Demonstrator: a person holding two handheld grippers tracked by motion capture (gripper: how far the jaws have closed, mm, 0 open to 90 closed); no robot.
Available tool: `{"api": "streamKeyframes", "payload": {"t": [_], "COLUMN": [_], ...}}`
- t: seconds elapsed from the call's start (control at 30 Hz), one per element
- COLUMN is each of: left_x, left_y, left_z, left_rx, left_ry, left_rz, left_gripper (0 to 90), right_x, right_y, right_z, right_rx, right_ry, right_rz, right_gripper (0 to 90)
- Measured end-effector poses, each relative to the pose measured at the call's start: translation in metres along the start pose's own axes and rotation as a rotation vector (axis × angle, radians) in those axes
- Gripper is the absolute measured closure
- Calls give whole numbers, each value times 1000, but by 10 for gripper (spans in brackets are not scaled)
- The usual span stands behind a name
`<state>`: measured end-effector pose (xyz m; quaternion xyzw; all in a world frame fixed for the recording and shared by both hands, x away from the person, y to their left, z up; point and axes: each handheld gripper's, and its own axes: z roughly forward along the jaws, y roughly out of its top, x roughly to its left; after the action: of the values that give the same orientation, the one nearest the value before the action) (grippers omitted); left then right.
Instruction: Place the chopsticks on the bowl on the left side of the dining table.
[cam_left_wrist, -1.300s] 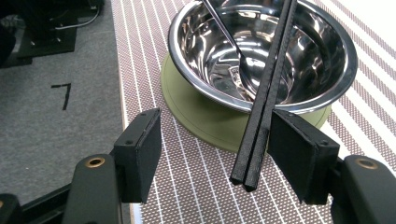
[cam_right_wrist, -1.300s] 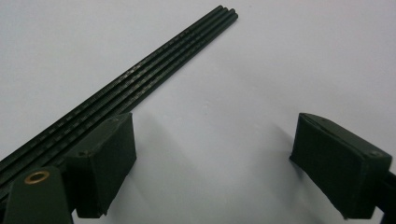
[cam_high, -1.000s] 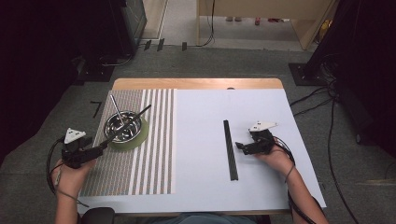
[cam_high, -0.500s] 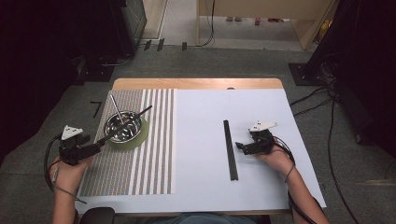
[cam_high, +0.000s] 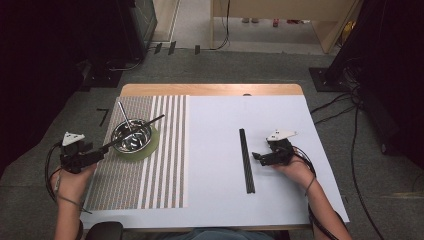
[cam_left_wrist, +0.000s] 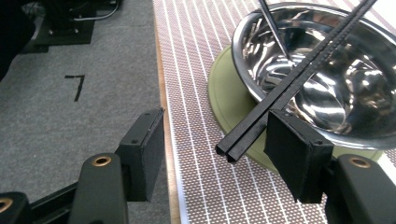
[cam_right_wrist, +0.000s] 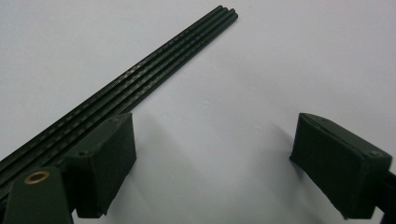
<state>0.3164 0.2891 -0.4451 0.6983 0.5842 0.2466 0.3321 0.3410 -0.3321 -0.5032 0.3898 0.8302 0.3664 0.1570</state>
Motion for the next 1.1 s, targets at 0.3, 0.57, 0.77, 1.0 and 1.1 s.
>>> {"api": "streamKeyframes", "payload": {"t": [0.3,0.57,0.77,1.0,1.1], "left_x": [6,12,12,11,8], "left_y": [5,10,13,19,24], "left_z": [8,14,19,8,1], "left_rx": [-11,-7,1,-10,-13], "left_ry": [6,11,-1,-31,-34], "left_rz": [8,30,26,-1,-9], "left_gripper": [394,396,401,407,407], "right_x": [0,0,0,0,0], "right_y": [0,0,0,0,0], "right_z": [0,0,0,0,0], "right_rx": [0,-1,-1,-1,-2], "right_ry": [0,1,-1,-1,-2], "right_rz": [0,1,-1,0,0], "right_gripper": [133,133,133,133,133]}}
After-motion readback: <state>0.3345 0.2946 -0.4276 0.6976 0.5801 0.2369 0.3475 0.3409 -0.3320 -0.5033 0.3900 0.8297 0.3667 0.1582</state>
